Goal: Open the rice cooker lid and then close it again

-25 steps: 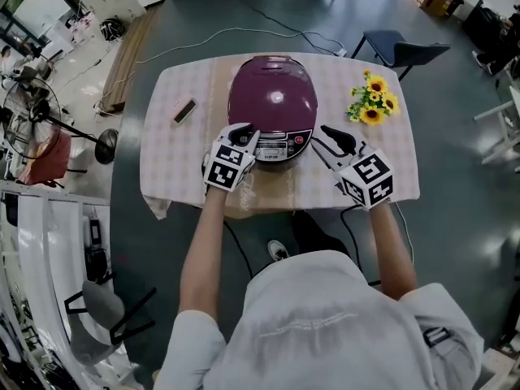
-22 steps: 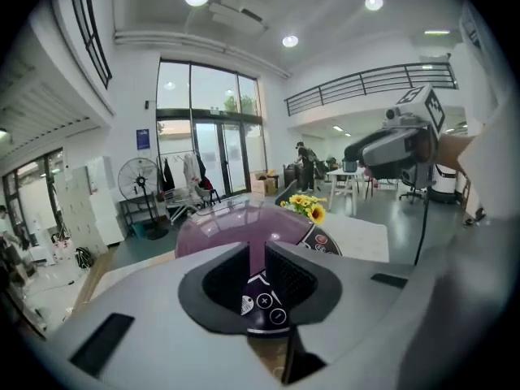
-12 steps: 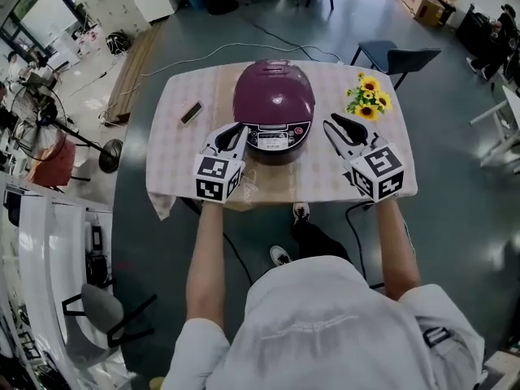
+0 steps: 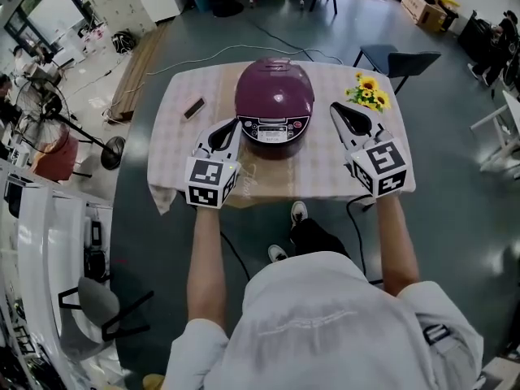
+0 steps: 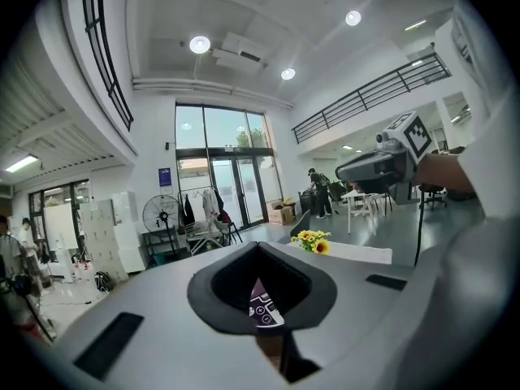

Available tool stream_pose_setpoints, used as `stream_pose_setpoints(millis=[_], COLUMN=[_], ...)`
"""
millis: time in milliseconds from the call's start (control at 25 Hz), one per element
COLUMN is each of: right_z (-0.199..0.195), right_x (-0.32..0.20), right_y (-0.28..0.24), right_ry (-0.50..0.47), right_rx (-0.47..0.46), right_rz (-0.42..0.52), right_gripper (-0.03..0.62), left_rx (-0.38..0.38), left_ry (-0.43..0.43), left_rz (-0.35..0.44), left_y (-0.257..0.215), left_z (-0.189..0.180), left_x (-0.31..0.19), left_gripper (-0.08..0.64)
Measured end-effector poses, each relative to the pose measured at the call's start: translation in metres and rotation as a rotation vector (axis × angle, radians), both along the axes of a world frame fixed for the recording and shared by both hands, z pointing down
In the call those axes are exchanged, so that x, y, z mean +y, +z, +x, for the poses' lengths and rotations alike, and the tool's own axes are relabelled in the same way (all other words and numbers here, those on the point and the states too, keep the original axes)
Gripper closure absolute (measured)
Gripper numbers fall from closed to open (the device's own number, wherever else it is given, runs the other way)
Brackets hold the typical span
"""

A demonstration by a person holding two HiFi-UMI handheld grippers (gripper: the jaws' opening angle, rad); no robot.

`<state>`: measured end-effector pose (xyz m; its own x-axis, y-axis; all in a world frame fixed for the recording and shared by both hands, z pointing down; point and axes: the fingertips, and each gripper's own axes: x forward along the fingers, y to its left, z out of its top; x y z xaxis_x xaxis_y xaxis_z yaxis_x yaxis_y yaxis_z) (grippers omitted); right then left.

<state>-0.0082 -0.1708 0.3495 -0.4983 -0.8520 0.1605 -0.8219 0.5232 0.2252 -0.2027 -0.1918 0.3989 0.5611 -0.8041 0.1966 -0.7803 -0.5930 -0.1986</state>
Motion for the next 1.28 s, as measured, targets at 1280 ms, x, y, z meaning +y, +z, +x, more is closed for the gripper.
stream_pose_setpoints(millis=[1280], right_z=[-0.008], right_x=[0.026], right_y=[-0.039], right_ry=[-0.082], right_rx=[0.047], right_rz=[0.102], right_gripper=[0.566], left_rx=[-0.028], left_ry=[-0.005], left_rz=[0.183], left_y=[-0.085], left_z=[0.008], left_x=[0.049], left_gripper=[0.545])
